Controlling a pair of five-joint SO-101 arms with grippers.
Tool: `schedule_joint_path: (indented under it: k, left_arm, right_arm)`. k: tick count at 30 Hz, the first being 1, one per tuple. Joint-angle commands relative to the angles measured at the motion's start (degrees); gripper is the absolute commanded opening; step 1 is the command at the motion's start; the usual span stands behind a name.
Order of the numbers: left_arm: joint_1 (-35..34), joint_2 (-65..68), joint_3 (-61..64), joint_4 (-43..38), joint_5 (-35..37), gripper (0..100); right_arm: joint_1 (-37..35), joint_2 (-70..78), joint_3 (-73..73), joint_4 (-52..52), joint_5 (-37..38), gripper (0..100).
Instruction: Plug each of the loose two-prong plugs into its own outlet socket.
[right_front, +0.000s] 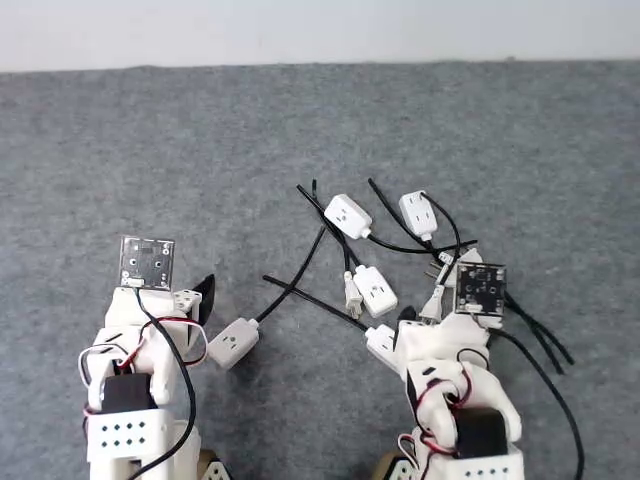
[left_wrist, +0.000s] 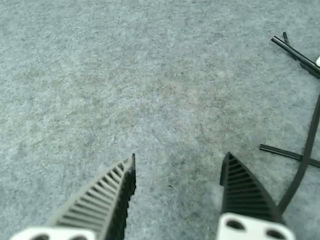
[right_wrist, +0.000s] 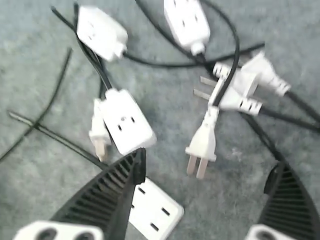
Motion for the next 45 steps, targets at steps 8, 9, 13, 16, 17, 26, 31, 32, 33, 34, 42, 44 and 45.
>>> schedule_joint_path:
  k: [8, 9, 13, 16, 17, 26, 31, 32, 33, 34, 42, 44, 45]
  left_arm:
    - [0.09, 0.18, -0.40, -1.05, 0.62, 27]
    - [0.09, 0.18, -0.40, -1.05, 0.62, 27]
    - [0.09, 0.18, -0.40, -1.05, 0.62, 27]
    - [0.09, 0.18, -0.40, -1.05, 0.62, 27]
    - [0.09, 0.18, -0.40, -1.05, 0.62, 27]
    - [0.09, 0.18, -0.40, -1.05, 0.62, 27]
    - [0.09, 0.18, -0.40, -1.05, 0.62, 27]
    - [0.09, 0.18, -0.40, -1.05, 0.62, 27]
    - [0.09, 0.18, -0.40, -1.05, 0.62, 27]
    - [0.09, 0.18, -0.40, -1.05, 0.62, 27]
    - [0.09, 0.18, -0.40, -1.05, 0.62, 27]
    - [0.09, 0.18, -0.40, -1.05, 0.62, 27]
    - [0.09, 0.18, -0.40, -1.05, 0.62, 27]
  right_arm:
    - [-0.48, 25.63, -22.33, -0.04, -0.35, 35.8]
    - [-0.57, 29.85, -23.82, -0.04, -1.41, 35.9]
    - [-0.84, 43.21, -25.58, -0.13, -2.37, 35.9]
    - [-0.48, 50.95, -25.05, -0.22, -2.46, 35.9]
    - [-0.48, 52.97, -24.97, -0.22, -2.46, 35.9]
    - [-0.40, 68.53, -24.88, -12.79, -2.37, 35.8]
    - [-0.40, 75.30, -24.88, -20.97, -2.11, 35.8]
    - [-0.40, 76.26, -24.97, -22.46, -2.02, 35.8]
    - [-0.40, 77.05, -24.97, -23.87, -2.02, 35.8]
    - [-0.04, 77.85, -24.97, -25.45, -2.02, 35.8]
    - [6.37, 82.95, -25.05, -38.02, -1.93, 35.7]
    - [7.16, 84.35, -25.23, -38.99, -1.93, 35.7]
    - [7.60, 85.05, -25.32, -39.34, -1.93, 35.7]
